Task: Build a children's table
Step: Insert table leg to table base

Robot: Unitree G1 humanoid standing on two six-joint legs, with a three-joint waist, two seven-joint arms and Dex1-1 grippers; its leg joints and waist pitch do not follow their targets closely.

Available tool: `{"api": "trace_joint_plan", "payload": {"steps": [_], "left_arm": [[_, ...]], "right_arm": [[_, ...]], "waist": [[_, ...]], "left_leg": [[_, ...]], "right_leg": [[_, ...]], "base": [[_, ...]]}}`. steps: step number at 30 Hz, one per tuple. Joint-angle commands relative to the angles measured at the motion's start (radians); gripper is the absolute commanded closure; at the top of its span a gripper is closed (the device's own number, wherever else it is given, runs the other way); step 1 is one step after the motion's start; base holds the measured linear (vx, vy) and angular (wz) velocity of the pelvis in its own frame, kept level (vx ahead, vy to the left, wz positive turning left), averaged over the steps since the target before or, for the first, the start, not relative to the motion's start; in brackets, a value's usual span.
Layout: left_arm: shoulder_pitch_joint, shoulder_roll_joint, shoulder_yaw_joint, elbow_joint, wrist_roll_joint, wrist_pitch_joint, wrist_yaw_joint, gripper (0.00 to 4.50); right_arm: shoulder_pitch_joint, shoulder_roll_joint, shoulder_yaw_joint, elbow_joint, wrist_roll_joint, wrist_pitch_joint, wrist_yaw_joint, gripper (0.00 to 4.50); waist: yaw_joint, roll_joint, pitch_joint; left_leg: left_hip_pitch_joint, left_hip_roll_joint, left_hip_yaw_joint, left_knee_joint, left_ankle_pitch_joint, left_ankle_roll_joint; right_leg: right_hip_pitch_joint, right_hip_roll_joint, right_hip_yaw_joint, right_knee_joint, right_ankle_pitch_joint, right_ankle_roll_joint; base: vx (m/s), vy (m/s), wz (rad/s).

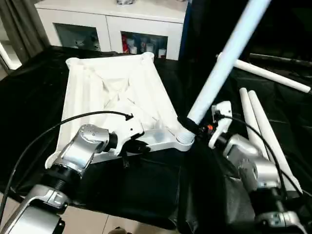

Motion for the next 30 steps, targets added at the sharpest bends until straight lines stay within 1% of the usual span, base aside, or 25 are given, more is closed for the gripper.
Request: {"api": "trace_joint_plan", "payload": {"steps": [1, 3, 7, 9, 10, 11, 12, 13, 14, 15, 16, 17, 18, 19, 20, 22, 24, 25, 26, 27, 28, 29, 30], "left_arm": [[-0.034, -0.009, 0.075, 0.006, -0.033, -0.025, 0.059, 4.50], [-0.034, -0.011, 0.073, 0.006, -0.033, -0.024, 0.059, 4.50], [-0.026, -0.010, 0.064, -0.003, -0.032, -0.024, 0.047, 4.50], [-0.021, -0.007, 0.058, -0.009, -0.029, -0.027, 0.039, 4.50], [-0.021, -0.007, 0.057, -0.009, -0.028, -0.027, 0.038, 4.50], [-0.018, -0.005, 0.055, -0.013, -0.027, -0.029, 0.035, 4.50], [-0.015, -0.004, 0.054, -0.018, -0.027, -0.030, 0.033, 4.50], [-0.011, -0.002, 0.053, -0.022, -0.028, -0.029, 0.030, 4.50], [-0.011, -0.002, 0.053, -0.022, -0.028, -0.029, 0.030, 4.50], [-0.004, 0.004, 0.049, -0.028, -0.027, -0.034, 0.022, 4.50], [-0.004, 0.004, 0.049, -0.028, -0.027, -0.034, 0.022, 4.50], [-0.002, 0.007, 0.048, -0.030, -0.027, -0.036, 0.019, 4.50], [-0.001, 0.010, 0.046, -0.031, -0.026, -0.040, 0.014, 4.50], [0.000, 0.014, 0.043, -0.033, -0.025, -0.043, 0.008, 4.50], [-0.001, 0.017, 0.040, -0.036, -0.027, -0.047, -0.003, 4.50], [-0.001, 0.026, 0.032, -0.046, -0.033, -0.053, -0.035, 4.50], [0.002, 0.044, 0.017, -0.059, -0.037, -0.064, -0.081, 4.50], [0.002, 0.044, 0.017, -0.059, -0.037, -0.064, -0.081, 4.50], [0.005, 0.058, 0.005, -0.071, -0.041, -0.063, -0.117, 4.50], [0.006, 0.069, -0.004, -0.079, -0.046, -0.060, -0.148, 4.50], [0.007, 0.069, -0.005, -0.080, -0.047, -0.060, -0.150, 4.50], [0.008, 0.075, -0.011, -0.085, -0.049, -0.056, -0.167, 4.50], [0.007, 0.083, -0.020, -0.092, -0.053, -0.051, -0.193, 4.50]], "right_arm": [[0.061, -0.005, 0.047, 0.026, -0.064, -0.004, -0.014, 2.59], [0.071, -0.008, 0.065, 0.021, -0.081, -0.012, -0.016, 2.59], [0.067, -0.032, 0.127, 0.015, -0.132, -0.008, 0.002, 2.59], [0.050, -0.039, 0.145, 0.017, -0.138, 0.006, 0.021, 2.59], [0.047, -0.040, 0.148, 0.018, -0.140, 0.008, 0.023, 2.59], [0.038, -0.043, 0.153, 0.022, -0.139, 0.016, 0.032, 2.59], [0.033, -0.045, 0.156, 0.024, -0.140, 0.019, 0.040, 2.59], [0.021, -0.049, 0.160, 0.035, -0.143, 0.021, 0.050, 2.59], [0.021, -0.049, 0.160, 0.035, -0.143, 0.021, 0.050, 2.59], [-0.013, -0.055, 0.166, 0.065, -0.147, 0.020, 0.073, 2.59], [-0.013, -0.055, 0.166, 0.065, -0.147, 0.020, 0.073, 2.59], [-0.033, -0.057, 0.167, 0.084, -0.147, 0.021, 0.082, 2.59], [-0.053, -0.060, 0.169, 0.105, -0.143, 0.024, 0.101, 2.59], [-0.071, -0.064, 0.172, 0.127, -0.143, 0.025, 0.122, 2.59], [-0.082, -0.068, 0.177, 0.142, -0.140, 0.031, 0.147, 2.59], [-0.096, -0.080, 0.194, 0.169, -0.142, 0.027, 0.207, 2.59], [-0.103, -0.095, 0.220, 0.191, -0.149, 0.011, 0.277, 2.59], [-0.103, -0.095, 0.220, 0.191, -0.149, 0.011, 0.277, 2.59], [-0.108, -0.104, 0.239, 0.208, -0.157, -0.008, 0.322, 2.59], [-0.114, -0.110, 0.250, 0.224, -0.162, -0.023, 0.351, 2.59], [-0.115, -0.111, 0.251, 0.225, -0.163, -0.024, 0.353, 2.59], [-0.118, -0.114, 0.256, 0.233, -0.165, -0.033, 0.368, 2.59], [-0.124, -0.119, 0.263, 0.247, -0.169, -0.049, 0.395, 2.59]], "waist": [[0.001, 0.001, -0.057], [0.001, 0.005, -0.056], [-0.001, 0.004, -0.054], [0.000, 0.000, -0.054], [0.000, 0.001, -0.054], [-0.001, -0.003, -0.053], [-0.001, -0.002, -0.053], [-0.001, -0.005, -0.053], [-0.002, -0.003, -0.053], [-0.003, -0.005, -0.052], [-0.005, -0.005, -0.052], [-0.006, -0.010, -0.051], [-0.006, -0.009, -0.051], [-0.008, -0.011, -0.051], [-0.009, -0.009, -0.050], [-0.009, -0.008, -0.051], [-0.007, -0.008, -0.055], [-0.007, -0.008, -0.056], [-0.006, -0.008, -0.058], [-0.005, -0.010, -0.060], [-0.006, -0.008, -0.060], [-0.006, -0.010, -0.060], [-0.005, -0.011, -0.061]], "left_leg": [[0.012, 0.055, -0.021, -0.077, -0.205, -0.010], [0.013, 0.055, -0.023, -0.079, -0.223, -0.011], [0.015, 0.056, -0.024, -0.082, -0.245, -0.016], [0.014, 0.056, -0.024, -0.082, -0.246, -0.012], [0.015, 0.056, -0.024, -0.083, -0.247, -0.011], [0.013, 0.056, -0.023, -0.083, -0.247, -0.010], [0.013, 0.057, -0.023, -0.083, -0.245, -0.008], [0.013, 0.057, -0.023, -0.083, -0.244, -0.007], [0.013, 0.057, -0.024, -0.083, -0.239, -0.005], [0.012, 0.057, -0.023, -0.083, -0.244, -0.004], [0.010, 0.056, -0.025, -0.083, -0.246, -0.005], [0.012, 0.057, -0.023, -0.083, -0.249, -0.004], [0.012, 0.057, -0.024, -0.084, -0.251, -0.004], [0.011, 0.057, -0.024, -0.083, -0.252, -0.004], [0.011, 0.058, -0.025, -0.085, -0.256, -0.004], [0.013, 0.058, -0.024, -0.082, -0.251, 0.000], [0.012, 0.059, -0.022, -0.081, -0.223, 0.008], [0.012, 0.059, -0.022, -0.080, -0.213, 0.012], [0.012, 0.060, -0.020, -0.079, -0.191, 0.019], [0.012, 0.060, -0.021, -0.078, -0.180, 0.023], [0.011, 0.059, -0.019, -0.077, -0.162, 0.031], [0.012, 0.060, -0.018, -0.076, -0.151, 0.036], [0.013, 0.060, -0.018, -0.076, -0.149, 0.038]], "right_leg": [[0.037, -0.081, 0.039, -0.087, -0.134, -0.223], [0.035, -0.082, 0.040, -0.089, -0.163, -0.218], [0.033, -0.081, 0.041, -0.093, -0.199, -0.210], [0.032, -0.082, 0.041, -0.093, -0.206, -0.210], [0.032, -0.083, 0.042, -0.093, -0.208, -0.210], [0.032, -0.083, 0.042, -0.094, -0.212, -0.208], [0.032, -0.084, 0.043, -0.095, -0.212, -0.207], [0.032, -0.084, 0.042, -0.094, -0.212, -0.208], [0.032, -0.084, 0.042, -0.094, -0.209, -0.209], [0.031, -0.084, 0.042, -0.094, -0.217, -0.209], [0.034, -0.085, 0.041, -0.092, -0.221, -0.211], [0.031, -0.085, 0.041, -0.096, -0.235, -0.209], [0.031, -0.085, 0.041, -0.096, -0.249, -0.207], [0.031, -0.087, 0.041, -0.096, -0.253, -0.207], [0.031, -0.087, 0.041, -0.097, -0.263, -0.207], [0.030, -0.087, 0.042, -0.097, -0.251, -0.213], [0.032, -0.085, 0.041, -0.090, -0.184, -0.225], [0.033, -0.086, 0.041, -0.088, -0.161, -0.229], [0.035, -0.085, 0.039, -0.085, -0.115, -0.238], [0.037, -0.086, 0.038, -0.082, -0.092, -0.245], [0.037, -0.083, 0.036, -0.078, -0.054, -0.256], [0.037, -0.082, 0.035, -0.077, -0.022, -0.265], [0.038, -0.083, 0.035, -0.076, -0.013, -0.270]], "base": [[0.000, 0.000, 0.00], [0.000, 0.000, 0.00], [0.000, 0.000, 0.00], [0.000, 0.000, 0.00], [0.000, 0.000, 0.00], [0.000, 0.000, 0.00], [0.000, 0.000, 0.00], [0.000, 0.000, 0.00], [0.000, 0.000, 0.00], [0.000, 0.000, 0.00], [0.000, 0.000, 0.00], [0.000, 0.000, 0.00], [0.000, 0.000, 0.00], [0.000, 0.000, 0.00], [0.000, 0.000, 0.00], [0.000, 0.000, 0.00], [0.000, 0.000, 0.00], [0.000, 0.000, 0.00], [0.000, 0.000, 0.00], [0.000, 0.000, 0.00], [0.000, 0.000, 0.00], [0.000, 0.000, 0.00], [0.000, 0.000, 0.00]]}}
